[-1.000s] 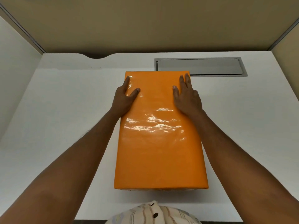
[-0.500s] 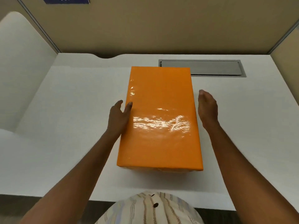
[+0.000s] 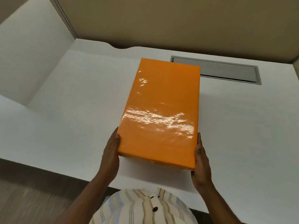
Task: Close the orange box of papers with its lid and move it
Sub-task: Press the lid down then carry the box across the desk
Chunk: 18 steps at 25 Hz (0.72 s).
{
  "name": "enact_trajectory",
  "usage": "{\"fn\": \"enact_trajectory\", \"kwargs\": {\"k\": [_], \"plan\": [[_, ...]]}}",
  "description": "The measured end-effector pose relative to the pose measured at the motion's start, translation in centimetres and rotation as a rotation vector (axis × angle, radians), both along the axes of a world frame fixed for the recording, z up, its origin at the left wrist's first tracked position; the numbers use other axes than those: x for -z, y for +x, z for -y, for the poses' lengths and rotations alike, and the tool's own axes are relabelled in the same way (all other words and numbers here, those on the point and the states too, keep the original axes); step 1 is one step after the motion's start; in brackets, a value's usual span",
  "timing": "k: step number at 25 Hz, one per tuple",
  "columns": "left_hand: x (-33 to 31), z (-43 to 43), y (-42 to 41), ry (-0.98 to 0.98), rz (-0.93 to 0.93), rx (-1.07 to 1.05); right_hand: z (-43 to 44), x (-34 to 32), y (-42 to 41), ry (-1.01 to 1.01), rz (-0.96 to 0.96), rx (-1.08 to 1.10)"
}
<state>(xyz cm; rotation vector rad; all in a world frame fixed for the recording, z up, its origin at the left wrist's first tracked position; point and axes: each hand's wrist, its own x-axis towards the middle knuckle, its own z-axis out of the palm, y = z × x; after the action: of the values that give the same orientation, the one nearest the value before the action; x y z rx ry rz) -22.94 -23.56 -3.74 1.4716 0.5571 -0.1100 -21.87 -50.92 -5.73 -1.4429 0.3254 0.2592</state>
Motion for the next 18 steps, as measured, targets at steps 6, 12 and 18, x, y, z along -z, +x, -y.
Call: {"fn": "enact_trajectory", "kwargs": {"k": [6,12,18], "plan": [[0.5,0.5,0.1,-0.005,0.045,-0.062,0.0,0.2,0.2,0.049,-0.035,0.025],[1.0,-2.3,1.5,-0.06,0.099,-0.035,-2.6,-0.6,1.9,0.114,-0.018,0.135],[-0.9,-12.3,7.6,-0.036,0.146,-0.101,-13.0,-2.6,8.9,0.091,0.058,0.144]]}}
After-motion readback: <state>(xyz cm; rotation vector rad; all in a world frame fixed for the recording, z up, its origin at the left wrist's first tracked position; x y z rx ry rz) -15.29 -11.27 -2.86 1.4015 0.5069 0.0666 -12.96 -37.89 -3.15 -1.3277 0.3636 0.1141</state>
